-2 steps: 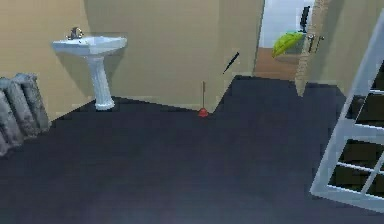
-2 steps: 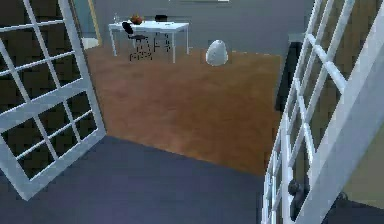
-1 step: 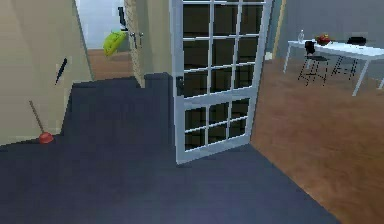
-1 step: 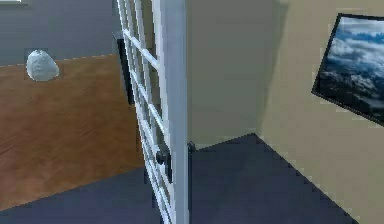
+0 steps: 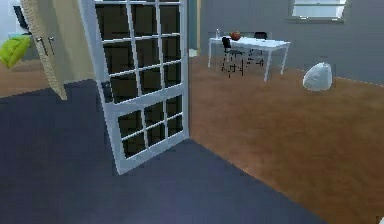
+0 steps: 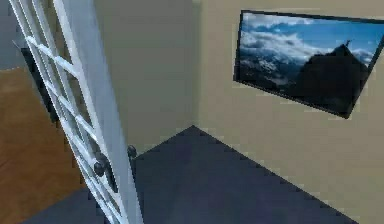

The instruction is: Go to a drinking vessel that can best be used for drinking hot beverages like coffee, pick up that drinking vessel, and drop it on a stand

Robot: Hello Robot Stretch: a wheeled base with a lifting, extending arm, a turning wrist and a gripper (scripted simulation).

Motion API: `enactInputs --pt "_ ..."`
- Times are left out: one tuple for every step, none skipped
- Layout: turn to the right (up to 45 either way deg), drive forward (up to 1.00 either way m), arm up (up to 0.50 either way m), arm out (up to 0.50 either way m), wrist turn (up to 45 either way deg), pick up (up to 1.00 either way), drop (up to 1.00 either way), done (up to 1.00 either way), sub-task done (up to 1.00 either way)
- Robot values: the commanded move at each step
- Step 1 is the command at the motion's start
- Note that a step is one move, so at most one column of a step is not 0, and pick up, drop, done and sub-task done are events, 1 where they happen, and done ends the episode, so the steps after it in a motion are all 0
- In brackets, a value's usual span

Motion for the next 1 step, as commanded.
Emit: enactInputs --pt "0.0 0.50 0.00 0.00 0.0 0.00 0.00 0.00 0.00"
